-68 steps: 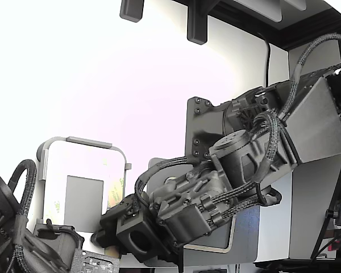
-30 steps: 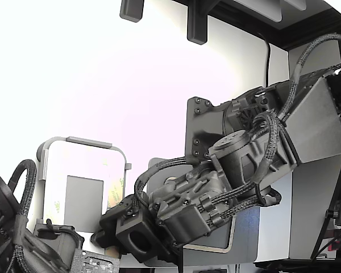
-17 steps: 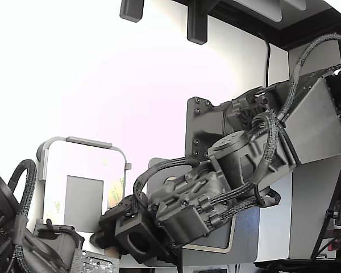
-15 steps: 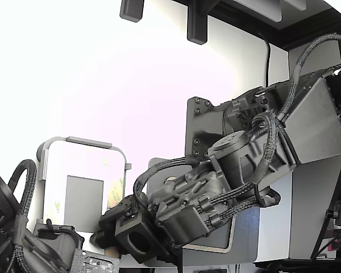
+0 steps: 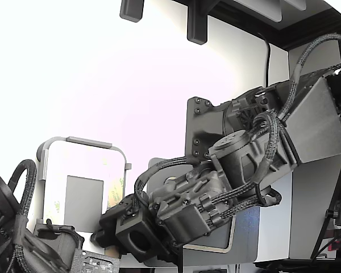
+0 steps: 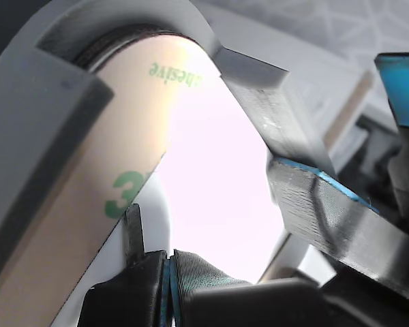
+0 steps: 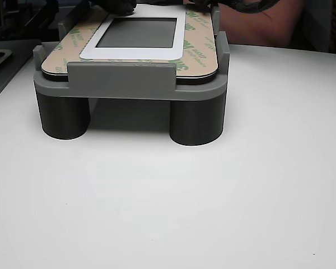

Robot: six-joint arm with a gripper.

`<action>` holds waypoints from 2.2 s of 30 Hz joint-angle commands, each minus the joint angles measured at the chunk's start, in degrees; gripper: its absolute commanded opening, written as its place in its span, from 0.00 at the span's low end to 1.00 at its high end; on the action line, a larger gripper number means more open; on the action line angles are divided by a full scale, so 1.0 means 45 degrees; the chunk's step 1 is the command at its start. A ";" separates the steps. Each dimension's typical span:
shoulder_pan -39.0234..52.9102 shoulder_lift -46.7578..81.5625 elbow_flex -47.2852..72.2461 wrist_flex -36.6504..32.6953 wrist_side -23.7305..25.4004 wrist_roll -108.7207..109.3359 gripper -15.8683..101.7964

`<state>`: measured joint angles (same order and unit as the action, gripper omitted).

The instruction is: Peel off protective film from adhesive tape.

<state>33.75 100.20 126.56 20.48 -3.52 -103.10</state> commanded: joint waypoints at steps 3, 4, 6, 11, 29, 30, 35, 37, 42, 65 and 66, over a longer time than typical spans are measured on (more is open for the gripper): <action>-0.0078 0.0332 -0.0215 -0.0098 0.0000 0.0039 0.05; -0.0078 0.0332 -0.0215 -0.0117 0.0000 0.0039 0.05; -0.0078 0.0352 -0.0215 -0.0117 0.0000 0.0039 0.05; -0.0078 0.0313 -0.0332 -0.0020 0.0020 0.0000 0.05; 0.0000 0.0430 -0.0195 -0.0039 0.0078 0.0117 0.05; 0.0000 0.0430 -0.0195 -0.0039 0.0078 0.0117 0.05; 0.0000 0.0430 -0.0195 -0.0020 0.0098 0.0137 0.05; 0.0000 0.0371 -0.0273 0.0000 0.0098 0.0078 0.05; -0.0020 0.0215 -0.0527 0.0156 0.0059 0.0020 0.05; 0.0020 0.0117 -0.0625 0.0195 0.0059 0.0078 0.05; 0.0020 0.0137 -0.0586 0.0195 0.0059 0.0078 0.05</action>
<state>34.10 99.14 124.89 21.71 -3.25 -102.83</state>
